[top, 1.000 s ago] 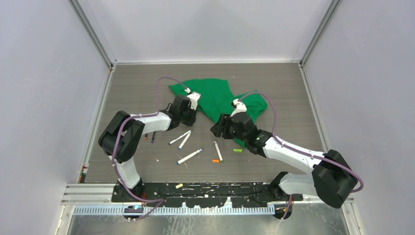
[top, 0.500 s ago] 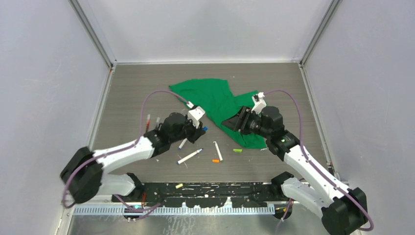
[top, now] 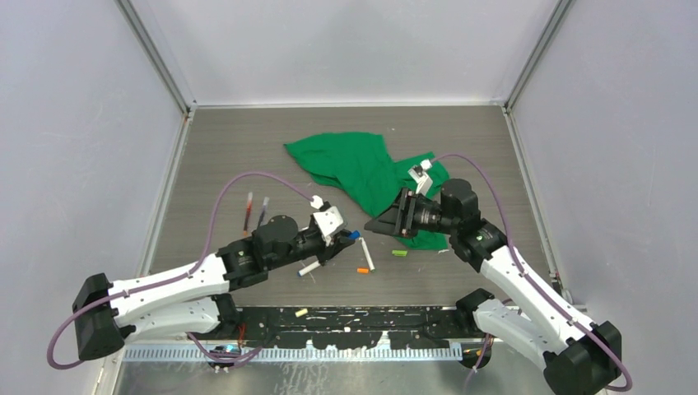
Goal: Insert the pens into the pen caps
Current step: Pick up the pen cap from the center of the board.
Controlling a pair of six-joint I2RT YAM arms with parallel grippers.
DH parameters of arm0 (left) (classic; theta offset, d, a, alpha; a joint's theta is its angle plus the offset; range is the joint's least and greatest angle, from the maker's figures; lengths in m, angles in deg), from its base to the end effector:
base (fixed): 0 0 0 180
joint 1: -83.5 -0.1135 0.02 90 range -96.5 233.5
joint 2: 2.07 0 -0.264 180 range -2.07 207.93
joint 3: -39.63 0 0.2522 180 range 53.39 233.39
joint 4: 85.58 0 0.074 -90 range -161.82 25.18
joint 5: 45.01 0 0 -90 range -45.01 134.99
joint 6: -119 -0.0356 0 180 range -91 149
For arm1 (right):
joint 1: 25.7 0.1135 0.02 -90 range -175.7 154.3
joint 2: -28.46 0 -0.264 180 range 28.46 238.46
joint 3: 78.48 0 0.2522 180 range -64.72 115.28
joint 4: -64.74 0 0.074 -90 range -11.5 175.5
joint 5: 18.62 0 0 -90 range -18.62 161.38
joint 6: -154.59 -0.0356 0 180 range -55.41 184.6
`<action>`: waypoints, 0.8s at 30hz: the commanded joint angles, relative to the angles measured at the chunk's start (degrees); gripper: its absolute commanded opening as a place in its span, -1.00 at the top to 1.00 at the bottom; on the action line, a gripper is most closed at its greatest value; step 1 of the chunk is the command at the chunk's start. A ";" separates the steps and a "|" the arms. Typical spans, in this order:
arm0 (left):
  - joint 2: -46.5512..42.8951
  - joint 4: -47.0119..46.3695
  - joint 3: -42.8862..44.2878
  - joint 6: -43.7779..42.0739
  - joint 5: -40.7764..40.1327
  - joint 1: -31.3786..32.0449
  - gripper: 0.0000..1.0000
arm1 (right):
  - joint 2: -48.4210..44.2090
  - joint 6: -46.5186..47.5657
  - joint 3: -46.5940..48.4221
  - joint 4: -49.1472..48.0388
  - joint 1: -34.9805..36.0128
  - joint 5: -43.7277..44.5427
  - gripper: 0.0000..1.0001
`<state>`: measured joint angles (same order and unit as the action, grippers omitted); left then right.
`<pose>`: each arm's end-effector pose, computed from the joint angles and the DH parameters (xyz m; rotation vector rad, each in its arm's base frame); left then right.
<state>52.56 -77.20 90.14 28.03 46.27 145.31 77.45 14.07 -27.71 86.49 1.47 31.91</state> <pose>0.1059 -0.1993 0.2869 0.9817 1.5769 -0.7727 0.1625 0.1088 0.2859 -0.0920 2.1654 1.5110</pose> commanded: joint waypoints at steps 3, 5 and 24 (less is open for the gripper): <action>1.46 0.46 3.42 -1.74 -1.25 2.72 0.71 | 1.73 1.09 3.88 -1.88 5.78 0.01 -0.15; 1.83 0.17 3.67 -1.83 -1.35 3.07 0.71 | 2.89 1.70 3.87 -1.63 8.10 0.92 -0.12; 0.28 -0.11 4.24 -2.15 -3.59 6.50 0.73 | 2.71 4.46 3.45 0.52 10.30 5.99 -0.02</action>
<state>54.18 -74.10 91.04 26.54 43.91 150.73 80.47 19.49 -25.28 92.46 11.49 40.17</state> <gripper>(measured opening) 0.183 0.520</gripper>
